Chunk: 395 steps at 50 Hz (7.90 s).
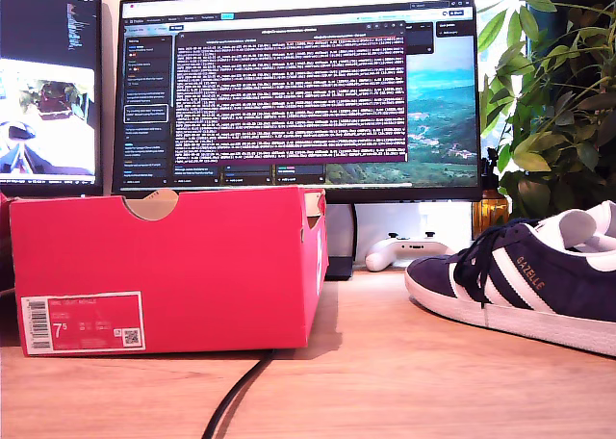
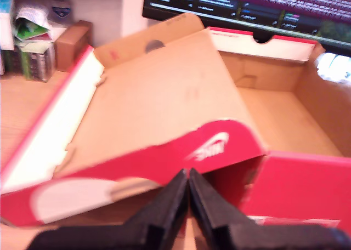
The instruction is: Pack the blue shoes by picking the first shoe and placing it inside the red shoebox, left side, then picking and rotating the second shoe and placing it in the shoebox
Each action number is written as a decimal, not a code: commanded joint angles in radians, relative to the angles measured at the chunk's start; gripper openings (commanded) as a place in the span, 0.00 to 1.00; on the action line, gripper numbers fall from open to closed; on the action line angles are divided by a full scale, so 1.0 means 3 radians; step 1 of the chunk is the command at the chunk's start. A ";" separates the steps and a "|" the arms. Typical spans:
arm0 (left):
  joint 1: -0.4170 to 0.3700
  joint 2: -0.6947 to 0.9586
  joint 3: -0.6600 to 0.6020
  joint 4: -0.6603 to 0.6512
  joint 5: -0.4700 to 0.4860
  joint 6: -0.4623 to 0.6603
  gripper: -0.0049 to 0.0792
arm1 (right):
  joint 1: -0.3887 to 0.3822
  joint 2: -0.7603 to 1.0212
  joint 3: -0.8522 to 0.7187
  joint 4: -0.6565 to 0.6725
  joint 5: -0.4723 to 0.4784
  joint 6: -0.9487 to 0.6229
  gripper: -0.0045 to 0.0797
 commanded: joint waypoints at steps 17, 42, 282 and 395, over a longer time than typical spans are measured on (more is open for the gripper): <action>-0.0150 0.0217 -0.0117 -0.0038 0.0518 -0.0163 0.03 | 0.0010 -0.0022 -0.0037 0.0072 -0.0370 0.1143 0.04; -0.0198 0.1471 -0.0165 0.1041 0.0292 -0.0032 0.03 | 0.0118 0.0024 0.0434 -0.0327 -0.0662 0.1194 0.04; -0.0256 0.3007 -0.0161 0.2617 0.0626 -0.0036 0.03 | 0.3108 0.6987 0.6273 -0.0739 0.0094 0.1729 0.04; -0.0254 0.3007 -0.0161 0.2308 0.0621 -0.0036 0.03 | 0.2471 0.7369 0.8021 -0.3994 -0.0261 0.1548 0.54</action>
